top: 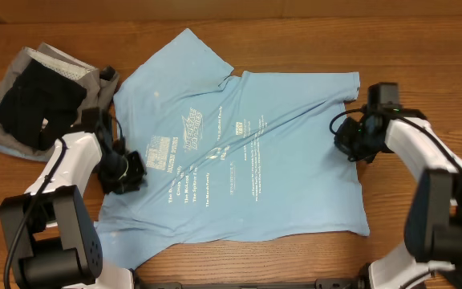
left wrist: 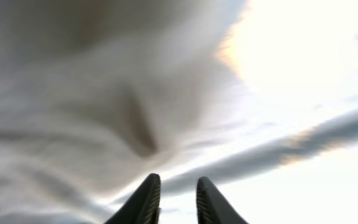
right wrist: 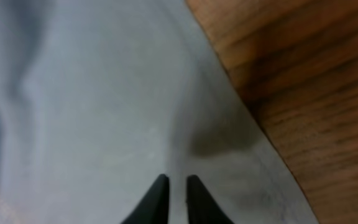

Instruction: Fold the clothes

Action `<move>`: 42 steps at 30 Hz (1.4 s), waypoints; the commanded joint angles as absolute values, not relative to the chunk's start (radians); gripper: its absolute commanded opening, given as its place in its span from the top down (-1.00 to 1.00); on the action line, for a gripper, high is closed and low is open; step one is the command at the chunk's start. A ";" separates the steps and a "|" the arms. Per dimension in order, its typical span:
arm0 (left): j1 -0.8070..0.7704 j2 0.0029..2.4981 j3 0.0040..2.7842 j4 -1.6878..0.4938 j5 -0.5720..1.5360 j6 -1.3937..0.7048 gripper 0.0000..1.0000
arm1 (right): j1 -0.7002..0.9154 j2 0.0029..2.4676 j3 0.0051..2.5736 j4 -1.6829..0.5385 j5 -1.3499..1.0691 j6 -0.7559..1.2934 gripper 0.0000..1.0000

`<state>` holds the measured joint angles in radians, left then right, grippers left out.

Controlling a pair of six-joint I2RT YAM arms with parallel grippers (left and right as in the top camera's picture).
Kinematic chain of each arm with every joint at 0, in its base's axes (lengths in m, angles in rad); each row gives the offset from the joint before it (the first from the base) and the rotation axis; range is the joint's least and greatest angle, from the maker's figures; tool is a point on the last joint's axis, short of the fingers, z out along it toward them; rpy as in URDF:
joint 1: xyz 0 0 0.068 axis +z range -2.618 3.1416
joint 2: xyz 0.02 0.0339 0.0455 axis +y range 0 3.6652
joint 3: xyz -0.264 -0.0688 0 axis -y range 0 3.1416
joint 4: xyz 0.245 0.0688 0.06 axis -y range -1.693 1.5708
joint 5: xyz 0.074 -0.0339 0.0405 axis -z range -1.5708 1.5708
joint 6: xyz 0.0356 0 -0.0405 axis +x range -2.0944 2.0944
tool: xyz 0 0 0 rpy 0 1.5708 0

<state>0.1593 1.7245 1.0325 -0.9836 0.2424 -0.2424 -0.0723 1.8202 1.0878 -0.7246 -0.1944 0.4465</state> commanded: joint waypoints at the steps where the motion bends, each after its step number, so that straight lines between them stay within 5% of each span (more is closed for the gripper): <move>1: 0.128 1.731 1.114 -0.982 0.355 -0.137 0.44 | -0.074 1.898 1.105 -0.701 -0.167 0.479 0.92; 11: 0.081 1.731 1.254 -0.937 0.402 -0.047 0.28 | -0.199 1.932 1.109 -0.991 0.303 0.785 0.92; 15: 0.033 1.732 1.254 -0.861 0.391 -0.047 0.25 | -0.252 1.876 1.109 -0.955 0.170 0.648 0.88; 19: -0.018 1.732 1.254 -0.772 0.381 -0.049 0.19 | -0.254 1.805 1.132 -0.929 0.023 0.544 0.46; 26: -0.047 1.732 1.254 -0.751 0.234 -0.105 0.20 | -0.254 1.637 1.229 -0.947 -0.108 0.420 0.18; 33: -0.031 1.732 1.254 -0.849 0.017 -0.266 0.18 | -0.222 1.579 1.243 -0.980 -0.471 0.192 0.07; 42: 0.089 1.746 1.225 -0.830 0.015 -0.231 0.16 | -0.101 1.579 1.243 -1.005 -0.484 0.171 0.03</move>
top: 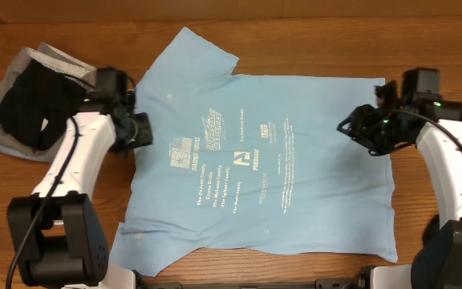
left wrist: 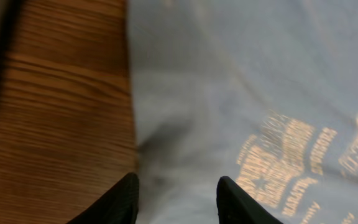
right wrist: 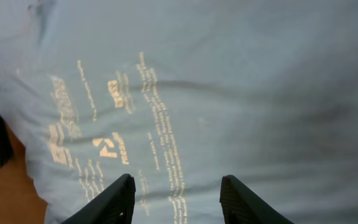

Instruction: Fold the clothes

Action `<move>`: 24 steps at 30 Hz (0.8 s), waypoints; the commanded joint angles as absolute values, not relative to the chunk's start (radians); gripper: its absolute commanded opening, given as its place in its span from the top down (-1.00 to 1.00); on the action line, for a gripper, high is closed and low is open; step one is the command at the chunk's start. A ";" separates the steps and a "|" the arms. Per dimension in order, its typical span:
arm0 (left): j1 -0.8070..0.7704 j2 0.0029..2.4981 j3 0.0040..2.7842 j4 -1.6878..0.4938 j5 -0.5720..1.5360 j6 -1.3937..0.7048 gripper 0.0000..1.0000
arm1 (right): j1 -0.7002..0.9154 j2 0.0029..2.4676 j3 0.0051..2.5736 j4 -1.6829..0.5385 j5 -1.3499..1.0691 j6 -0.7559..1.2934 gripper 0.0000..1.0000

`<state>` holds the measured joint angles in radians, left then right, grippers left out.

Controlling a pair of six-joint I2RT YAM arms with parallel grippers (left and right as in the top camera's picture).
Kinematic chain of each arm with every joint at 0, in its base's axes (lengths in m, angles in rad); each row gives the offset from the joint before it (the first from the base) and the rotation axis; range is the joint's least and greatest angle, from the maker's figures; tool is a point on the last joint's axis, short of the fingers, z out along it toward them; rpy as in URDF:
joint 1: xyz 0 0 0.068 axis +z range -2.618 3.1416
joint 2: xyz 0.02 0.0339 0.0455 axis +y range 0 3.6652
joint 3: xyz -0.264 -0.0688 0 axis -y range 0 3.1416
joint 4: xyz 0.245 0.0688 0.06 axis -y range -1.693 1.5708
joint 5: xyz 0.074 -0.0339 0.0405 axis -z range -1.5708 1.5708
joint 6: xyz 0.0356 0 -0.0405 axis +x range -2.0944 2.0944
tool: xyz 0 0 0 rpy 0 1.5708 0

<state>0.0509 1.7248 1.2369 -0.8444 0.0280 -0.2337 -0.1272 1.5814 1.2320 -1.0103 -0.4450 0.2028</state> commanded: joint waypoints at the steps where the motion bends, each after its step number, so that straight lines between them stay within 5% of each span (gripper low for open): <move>1: 0.102 1.754 1.211 -0.817 0.043 -0.211 0.17 | -0.092 1.579 1.243 -1.005 -0.484 0.171 0.03; 11: 0.136 1.956 1.162 -0.776 0.336 -0.100 0.12 | -0.077 1.579 1.243 -1.006 -0.484 0.175 0.03; 12: 0.136 1.971 1.162 -0.778 0.340 -0.101 0.18 | -0.077 1.579 1.243 -1.006 -0.484 0.175 0.03; 15: 0.136 1.991 1.162 -0.801 0.383 -0.101 0.88 | -0.077 1.579 1.243 -1.009 -0.482 0.175 0.03; 24: 0.128 1.857 1.227 -0.899 0.271 -0.240 0.92 | -0.077 1.579 1.243 -1.006 -0.468 0.175 0.04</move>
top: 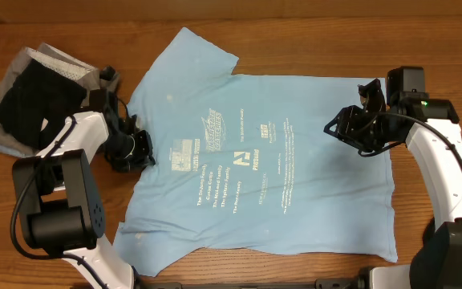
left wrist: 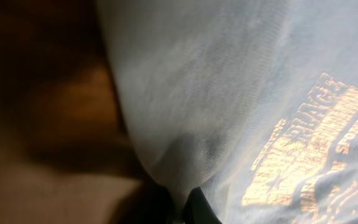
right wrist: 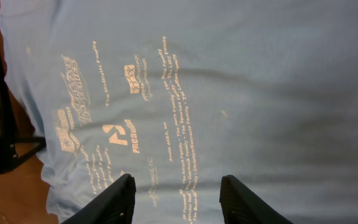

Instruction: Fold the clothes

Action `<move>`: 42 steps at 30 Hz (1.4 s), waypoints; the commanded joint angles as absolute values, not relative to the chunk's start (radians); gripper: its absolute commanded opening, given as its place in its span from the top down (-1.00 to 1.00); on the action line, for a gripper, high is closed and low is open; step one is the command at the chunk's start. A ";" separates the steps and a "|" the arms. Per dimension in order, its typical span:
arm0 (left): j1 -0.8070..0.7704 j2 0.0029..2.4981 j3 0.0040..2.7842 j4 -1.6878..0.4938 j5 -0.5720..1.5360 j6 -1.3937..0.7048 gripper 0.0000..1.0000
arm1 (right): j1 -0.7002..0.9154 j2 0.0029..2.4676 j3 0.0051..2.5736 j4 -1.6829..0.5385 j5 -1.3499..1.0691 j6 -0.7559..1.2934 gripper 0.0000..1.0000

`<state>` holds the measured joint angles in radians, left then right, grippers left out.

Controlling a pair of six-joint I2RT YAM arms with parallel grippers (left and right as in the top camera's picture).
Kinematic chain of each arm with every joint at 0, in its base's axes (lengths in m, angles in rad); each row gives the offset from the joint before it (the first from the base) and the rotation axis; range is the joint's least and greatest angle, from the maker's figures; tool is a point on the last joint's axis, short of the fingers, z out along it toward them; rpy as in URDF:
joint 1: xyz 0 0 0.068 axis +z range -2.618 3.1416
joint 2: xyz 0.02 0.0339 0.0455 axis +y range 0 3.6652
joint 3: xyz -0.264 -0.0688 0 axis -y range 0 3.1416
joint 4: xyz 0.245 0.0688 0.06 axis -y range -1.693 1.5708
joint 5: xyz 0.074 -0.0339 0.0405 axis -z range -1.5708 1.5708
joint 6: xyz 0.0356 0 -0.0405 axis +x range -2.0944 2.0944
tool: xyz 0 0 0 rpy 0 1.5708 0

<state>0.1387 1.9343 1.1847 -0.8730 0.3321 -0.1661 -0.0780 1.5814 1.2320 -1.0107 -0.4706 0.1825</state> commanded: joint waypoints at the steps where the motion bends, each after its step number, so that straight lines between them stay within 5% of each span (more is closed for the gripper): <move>1: 0.120 1.834 1.241 -0.913 0.248 -0.257 0.92 | -0.077 1.579 1.243 -1.005 -0.466 0.175 0.03; 18: -0.253 1.739 1.289 -1.019 -0.224 -0.449 0.79 | -0.077 1.579 1.243 -1.005 -0.464 0.175 0.02; 25: -0.134 1.739 1.292 -1.106 -0.326 -0.448 0.85 | -0.077 1.579 1.243 -1.005 -0.464 0.175 0.01; 33: 0.081 1.739 1.308 -1.132 -0.316 -0.378 0.63 | -0.077 1.579 1.243 -1.005 -0.464 0.175 0.00; 36: 0.120 1.739 1.325 -1.116 -0.224 -0.334 0.48 | -0.077 1.579 1.243 -1.006 -0.448 0.175 -0.01; 42: 0.124 1.739 1.345 -1.091 -0.100 -0.273 0.52 | -0.077 1.580 1.232 -0.998 -0.331 0.226 0.10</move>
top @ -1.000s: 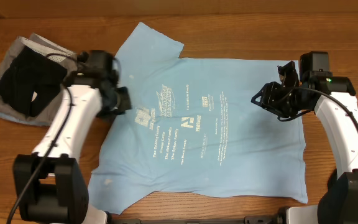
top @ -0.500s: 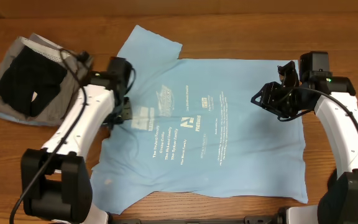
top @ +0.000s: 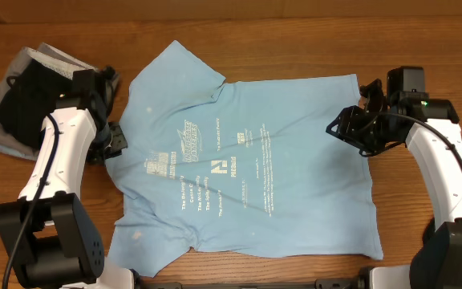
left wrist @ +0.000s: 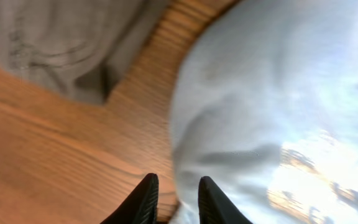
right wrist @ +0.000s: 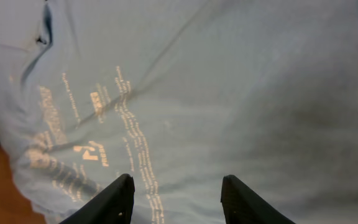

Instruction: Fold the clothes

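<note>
A light blue T-shirt [top: 239, 177] with pale print lies spread front-up on the wooden table. My left gripper [top: 112, 140] is at the shirt's left edge, below the sleeve. In the left wrist view its fingers [left wrist: 178, 202] stand close together, pinching the hem of the T-shirt [left wrist: 260, 112]. My right gripper [top: 350, 132] hovers over the shirt's right side near the hem. In the right wrist view it [right wrist: 178, 199] is wide open above the printed fabric [right wrist: 197, 93], holding nothing.
A heap of grey and black clothes [top: 34, 100] lies at the table's back left, close to my left arm; its grey cloth [left wrist: 55, 43] shows in the left wrist view. Bare wood [top: 439, 241] surrounds the shirt at right and front.
The shirt has shifted left; its right edge now lies inside my right gripper. My left gripper has moved up and left, holding the shirt's edge. The right gripper stays open in the same place.
First both grippers were shut on the shirt's sides, with a diagonal crease across it. Then the shirt lay flat and both grippers were open. After that my left gripper was down on the left edge, and now the shirt sits further left.
</note>
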Action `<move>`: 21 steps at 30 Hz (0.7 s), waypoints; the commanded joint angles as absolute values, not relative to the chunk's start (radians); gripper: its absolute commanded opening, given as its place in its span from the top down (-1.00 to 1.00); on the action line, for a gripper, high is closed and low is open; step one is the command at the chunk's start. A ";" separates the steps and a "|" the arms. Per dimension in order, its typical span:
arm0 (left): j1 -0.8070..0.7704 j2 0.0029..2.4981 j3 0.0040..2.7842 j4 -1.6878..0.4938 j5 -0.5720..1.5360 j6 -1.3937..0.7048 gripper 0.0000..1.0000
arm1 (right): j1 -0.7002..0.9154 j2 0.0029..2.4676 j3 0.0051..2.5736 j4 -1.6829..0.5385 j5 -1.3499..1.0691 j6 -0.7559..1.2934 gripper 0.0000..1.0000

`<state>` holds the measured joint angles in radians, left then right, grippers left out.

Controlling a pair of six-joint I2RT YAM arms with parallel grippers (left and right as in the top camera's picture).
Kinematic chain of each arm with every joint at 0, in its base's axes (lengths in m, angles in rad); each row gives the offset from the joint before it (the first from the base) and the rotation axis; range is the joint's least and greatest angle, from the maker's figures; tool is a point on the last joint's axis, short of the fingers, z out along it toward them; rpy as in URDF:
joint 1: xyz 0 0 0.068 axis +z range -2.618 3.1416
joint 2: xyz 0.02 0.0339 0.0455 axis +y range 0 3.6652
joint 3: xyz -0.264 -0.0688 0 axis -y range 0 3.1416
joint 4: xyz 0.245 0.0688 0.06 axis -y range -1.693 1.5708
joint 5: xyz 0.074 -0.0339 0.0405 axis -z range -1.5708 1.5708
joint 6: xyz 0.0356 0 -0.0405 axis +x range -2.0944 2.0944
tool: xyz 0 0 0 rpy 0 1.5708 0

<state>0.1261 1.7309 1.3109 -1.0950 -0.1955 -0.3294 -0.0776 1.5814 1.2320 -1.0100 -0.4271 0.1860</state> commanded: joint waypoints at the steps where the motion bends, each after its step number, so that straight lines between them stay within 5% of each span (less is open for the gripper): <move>1: 0.124 1.739 1.347 -1.087 -0.072 -0.252 0.55 | -0.077 1.581 1.221 -0.989 -0.296 0.255 0.35; 2: 0.124 1.739 1.349 -1.084 -0.035 -0.228 0.57 | -0.077 1.584 1.204 -0.972 -0.263 0.290 0.59; 4: 0.124 1.739 1.360 -1.084 0.025 -0.196 0.60 | -0.077 1.596 1.167 -0.930 -0.230 0.337 0.73; 13: 0.124 1.738 1.507 -1.182 0.262 -0.043 0.57 | -0.077 1.798 1.036 -0.705 -0.200 0.476 0.77; 21: 0.124 1.738 1.675 -1.311 0.267 -0.027 0.50 | -0.173 2.009 1.038 -0.609 0.221 0.641 0.74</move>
